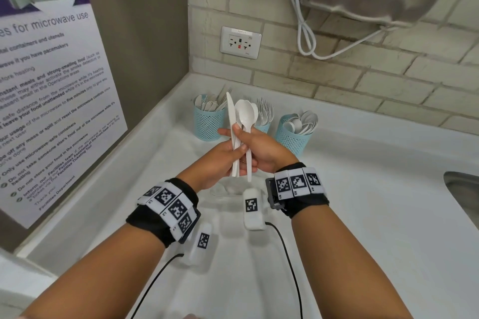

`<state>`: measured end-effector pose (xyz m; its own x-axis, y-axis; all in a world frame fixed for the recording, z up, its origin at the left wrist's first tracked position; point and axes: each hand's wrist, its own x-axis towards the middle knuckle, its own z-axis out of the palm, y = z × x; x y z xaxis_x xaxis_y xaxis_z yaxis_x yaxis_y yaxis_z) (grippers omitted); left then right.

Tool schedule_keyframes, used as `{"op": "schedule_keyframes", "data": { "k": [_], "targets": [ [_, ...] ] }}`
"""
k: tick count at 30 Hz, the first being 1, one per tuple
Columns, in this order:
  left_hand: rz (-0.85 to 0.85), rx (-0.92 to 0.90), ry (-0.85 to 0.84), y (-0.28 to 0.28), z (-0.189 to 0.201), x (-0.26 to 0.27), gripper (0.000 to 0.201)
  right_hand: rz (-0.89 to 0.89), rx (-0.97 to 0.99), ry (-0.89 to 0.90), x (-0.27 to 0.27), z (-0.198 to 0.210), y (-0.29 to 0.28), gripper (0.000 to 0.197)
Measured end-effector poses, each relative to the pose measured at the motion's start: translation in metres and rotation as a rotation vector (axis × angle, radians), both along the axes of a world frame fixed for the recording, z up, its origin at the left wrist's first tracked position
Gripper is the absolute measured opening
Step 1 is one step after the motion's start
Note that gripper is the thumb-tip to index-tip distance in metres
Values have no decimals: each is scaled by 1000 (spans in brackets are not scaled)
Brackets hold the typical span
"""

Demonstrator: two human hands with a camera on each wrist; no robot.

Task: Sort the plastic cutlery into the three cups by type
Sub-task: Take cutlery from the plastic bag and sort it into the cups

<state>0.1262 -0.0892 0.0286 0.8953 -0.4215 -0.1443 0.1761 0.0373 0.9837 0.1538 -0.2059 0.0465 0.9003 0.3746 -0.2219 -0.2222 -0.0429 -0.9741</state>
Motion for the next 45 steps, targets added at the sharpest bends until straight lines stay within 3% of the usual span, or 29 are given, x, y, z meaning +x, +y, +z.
{"op": "schedule_keyframes", "data": {
  "k": [3,9,14,16,19,27,32,38,45],
  "targets": [
    [0,-32,41,0,-1,-2,28,-11,-4,4,1,-3,2,39],
    [17,-162,114,3,-5,-1,18,-48,-55,-90,4,-9,-2,45],
    [98,-186,160,10,-8,3,15,-317,77,-90,11,-11,-11,30],
    [125,-161,159,11,-10,4,19,-408,44,-123,13,-11,-13,20],
    [141,-114,131,12,-13,5,20,-481,-35,-220,13,-11,-14,21],
    [200,-57,108,10,-12,2,24,-491,-164,-350,12,-9,-8,45],
    [266,8,77,6,-13,4,23,-447,-236,-408,13,-7,0,33],
    [287,67,23,7,-14,2,28,-402,-280,-391,12,-9,-1,41],
    [326,-14,66,8,-13,2,30,-416,-227,-301,12,-10,-7,36]
  ]
}}
